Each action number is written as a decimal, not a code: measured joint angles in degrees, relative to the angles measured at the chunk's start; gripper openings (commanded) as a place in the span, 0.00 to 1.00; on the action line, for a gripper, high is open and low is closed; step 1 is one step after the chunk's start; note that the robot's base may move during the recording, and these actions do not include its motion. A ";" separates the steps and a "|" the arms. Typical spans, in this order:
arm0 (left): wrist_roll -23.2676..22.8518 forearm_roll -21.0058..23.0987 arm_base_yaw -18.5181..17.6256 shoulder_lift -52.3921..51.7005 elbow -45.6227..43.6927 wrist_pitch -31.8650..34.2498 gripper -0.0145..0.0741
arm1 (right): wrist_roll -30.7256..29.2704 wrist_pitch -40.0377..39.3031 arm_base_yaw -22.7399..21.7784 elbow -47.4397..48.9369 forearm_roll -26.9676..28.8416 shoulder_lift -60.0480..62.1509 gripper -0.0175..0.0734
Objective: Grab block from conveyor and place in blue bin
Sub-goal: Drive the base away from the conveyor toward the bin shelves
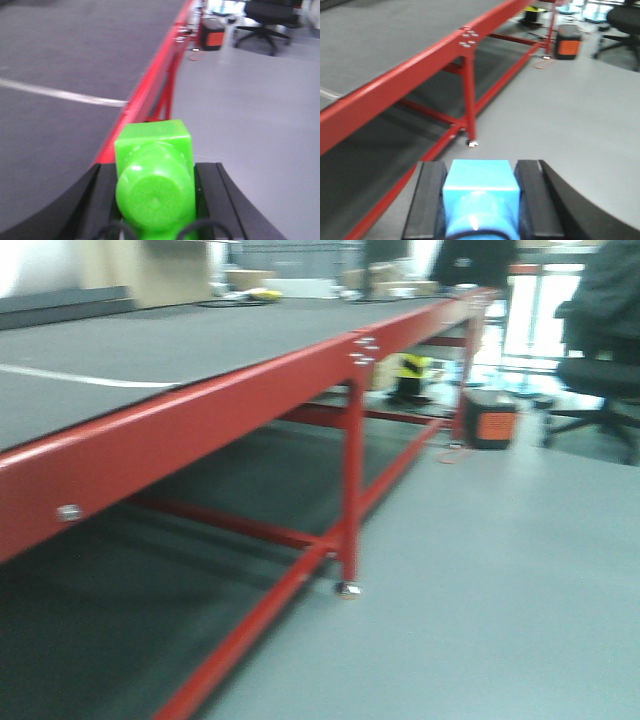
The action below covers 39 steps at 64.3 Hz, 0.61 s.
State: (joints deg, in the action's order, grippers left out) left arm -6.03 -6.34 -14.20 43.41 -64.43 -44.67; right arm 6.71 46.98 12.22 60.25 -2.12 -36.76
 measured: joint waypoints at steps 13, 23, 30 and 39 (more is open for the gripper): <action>0.00 0.00 0.00 0.00 0.00 0.00 0.04 | 0.00 0.10 0.00 0.00 0.00 0.10 0.01; 0.00 0.00 0.00 0.00 0.00 0.00 0.04 | 0.00 0.10 0.00 0.00 0.00 0.10 0.01; 0.00 0.00 0.00 0.00 0.00 0.00 0.04 | 0.00 0.10 0.00 0.00 0.00 0.10 0.01; 0.00 0.00 0.00 0.00 0.00 0.00 0.04 | 0.00 0.10 0.00 0.00 0.00 0.10 0.01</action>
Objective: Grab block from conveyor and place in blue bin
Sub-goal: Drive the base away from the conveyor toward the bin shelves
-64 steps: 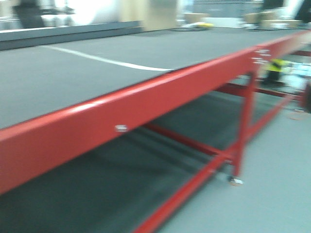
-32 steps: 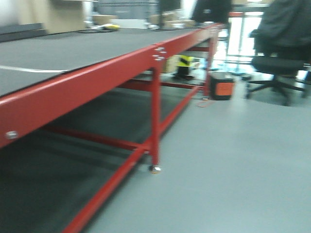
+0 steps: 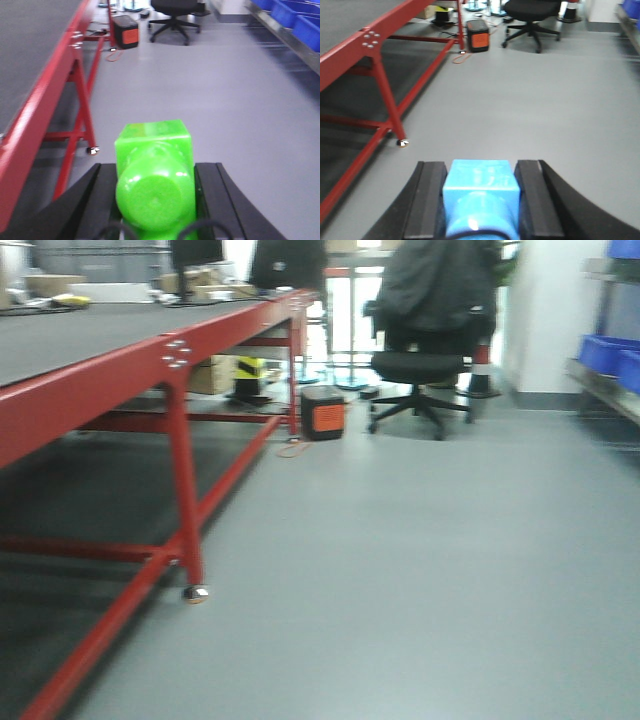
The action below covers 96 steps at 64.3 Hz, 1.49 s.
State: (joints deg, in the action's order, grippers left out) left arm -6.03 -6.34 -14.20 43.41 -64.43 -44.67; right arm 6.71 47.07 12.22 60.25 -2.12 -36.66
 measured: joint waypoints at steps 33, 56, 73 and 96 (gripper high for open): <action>0.00 0.00 0.00 0.00 0.00 0.00 0.04 | 0.00 0.00 0.00 0.00 0.00 0.00 0.01; 0.00 0.00 0.00 -0.03 0.00 0.00 0.04 | 0.00 0.00 0.00 0.00 0.00 0.00 0.01; 0.00 0.00 0.00 -0.03 0.00 0.00 0.04 | 0.00 0.00 0.00 0.00 0.00 0.00 0.01; 0.00 0.00 0.00 -0.03 0.00 0.00 0.04 | 0.00 0.00 0.00 0.00 0.00 0.00 0.01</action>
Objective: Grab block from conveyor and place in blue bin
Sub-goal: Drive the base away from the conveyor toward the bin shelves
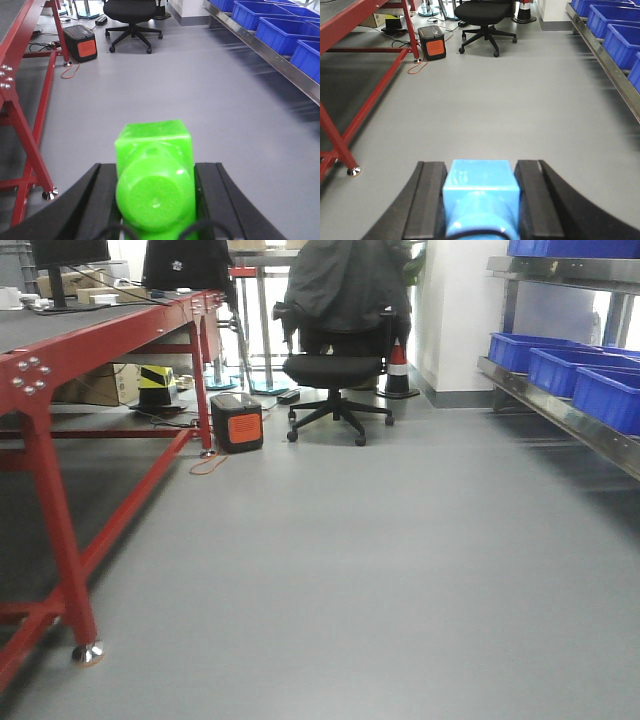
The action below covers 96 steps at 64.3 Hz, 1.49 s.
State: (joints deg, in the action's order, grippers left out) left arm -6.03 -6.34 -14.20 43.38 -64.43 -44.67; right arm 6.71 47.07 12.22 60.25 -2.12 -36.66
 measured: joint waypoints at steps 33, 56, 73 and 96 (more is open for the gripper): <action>0.00 0.00 0.00 0.00 0.00 0.00 0.04 | 0.00 0.00 0.00 0.00 0.00 0.00 0.01; 0.00 0.00 0.00 0.00 0.00 0.00 0.04 | 0.00 0.00 0.00 0.00 0.00 0.00 0.01; 0.00 0.00 0.00 0.00 0.00 0.00 0.04 | 0.00 0.00 0.00 0.00 0.00 0.00 0.01; 0.00 0.00 0.00 0.00 0.00 0.00 0.04 | 0.00 0.00 0.00 0.00 0.00 0.00 0.01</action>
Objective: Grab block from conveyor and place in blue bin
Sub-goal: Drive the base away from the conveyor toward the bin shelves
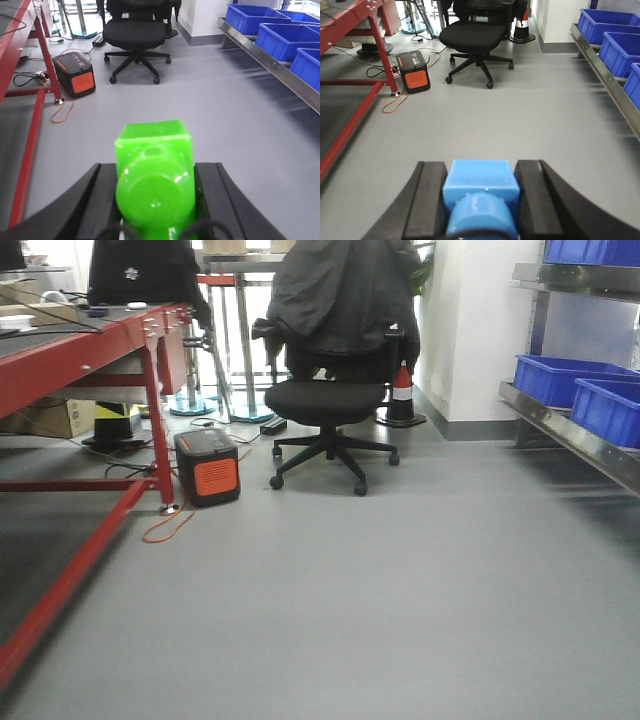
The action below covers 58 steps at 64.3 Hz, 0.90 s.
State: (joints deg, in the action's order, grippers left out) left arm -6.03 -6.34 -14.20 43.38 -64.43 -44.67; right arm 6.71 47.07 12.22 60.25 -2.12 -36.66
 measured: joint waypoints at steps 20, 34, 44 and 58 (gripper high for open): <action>0.00 0.00 0.00 0.00 0.00 0.00 0.04 | 0.00 0.00 0.00 0.00 0.00 0.00 0.01; 0.00 0.00 0.00 0.00 0.00 0.00 0.04 | 0.00 0.00 0.00 0.00 0.00 0.00 0.01; 0.00 0.00 0.00 0.00 0.00 0.00 0.04 | 0.00 0.00 0.00 0.00 0.00 0.00 0.01; 0.00 -0.13 0.00 0.00 0.00 0.00 0.04 | 0.00 0.00 0.00 0.00 0.00 0.00 0.01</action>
State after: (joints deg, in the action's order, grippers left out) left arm -6.03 -6.47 -14.20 43.38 -64.43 -44.67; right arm 6.71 47.07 12.22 60.25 -2.12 -36.66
